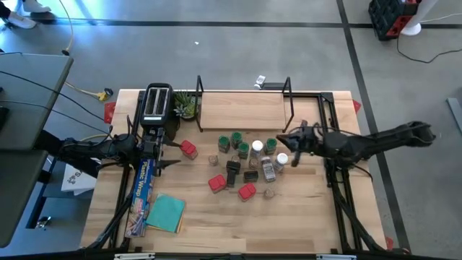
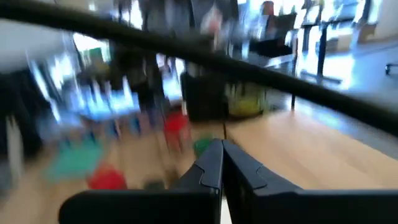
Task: Shelf spices
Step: Put the right green seasoning bottle on the shelf
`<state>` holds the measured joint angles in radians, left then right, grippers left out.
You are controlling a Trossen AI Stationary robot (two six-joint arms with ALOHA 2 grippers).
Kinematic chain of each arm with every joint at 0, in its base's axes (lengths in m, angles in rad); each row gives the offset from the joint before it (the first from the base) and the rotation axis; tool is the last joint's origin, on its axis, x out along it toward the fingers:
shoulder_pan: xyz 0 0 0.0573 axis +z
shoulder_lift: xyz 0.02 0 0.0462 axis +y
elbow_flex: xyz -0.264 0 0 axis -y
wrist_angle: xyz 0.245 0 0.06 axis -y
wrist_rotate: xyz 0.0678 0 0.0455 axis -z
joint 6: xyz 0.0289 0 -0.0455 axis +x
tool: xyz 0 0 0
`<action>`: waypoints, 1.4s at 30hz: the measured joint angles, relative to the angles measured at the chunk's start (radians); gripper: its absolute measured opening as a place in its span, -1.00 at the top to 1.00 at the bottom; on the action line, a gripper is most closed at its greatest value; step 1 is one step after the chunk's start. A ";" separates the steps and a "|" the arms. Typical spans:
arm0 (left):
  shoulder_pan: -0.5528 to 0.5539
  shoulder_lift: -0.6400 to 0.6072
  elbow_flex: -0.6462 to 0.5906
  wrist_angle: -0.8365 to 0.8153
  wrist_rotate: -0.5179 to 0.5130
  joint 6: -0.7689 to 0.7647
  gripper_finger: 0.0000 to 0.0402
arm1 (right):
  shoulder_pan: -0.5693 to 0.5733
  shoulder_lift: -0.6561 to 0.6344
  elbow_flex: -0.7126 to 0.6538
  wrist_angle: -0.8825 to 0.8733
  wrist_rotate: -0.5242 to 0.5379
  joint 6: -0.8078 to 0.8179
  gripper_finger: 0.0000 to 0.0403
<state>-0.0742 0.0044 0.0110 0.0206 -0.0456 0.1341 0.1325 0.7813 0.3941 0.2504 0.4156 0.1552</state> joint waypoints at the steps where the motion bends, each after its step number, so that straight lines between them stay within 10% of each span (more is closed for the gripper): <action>1: 0.000 0.000 0.000 -0.001 0.000 0.000 -0.34 | -0.007 0.025 0.065 -0.134 -0.028 -0.034 1.00; 6: 0.000 0.000 0.000 0.000 0.000 -0.019 -0.34 | -0.121 0.125 0.360 -0.807 0.010 0.161 1.00; 10: 0.000 0.000 0.000 0.000 0.000 -0.026 -0.34 | -0.251 0.180 0.449 -1.022 -0.025 0.282 1.00; 29: 0.000 0.000 0.000 -0.001 0.000 -0.053 -0.34 | -0.518 0.291 0.437 -0.933 -0.100 0.072 1.00; 42: 0.000 0.000 0.000 -0.002 0.000 -0.055 -0.34 | -0.471 0.291 0.437 -0.654 -0.533 0.059 0.98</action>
<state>-0.0746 0.0044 0.0109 0.0189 -0.0452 0.0792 -0.3387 1.0725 0.8310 -0.4039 -0.1173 0.2142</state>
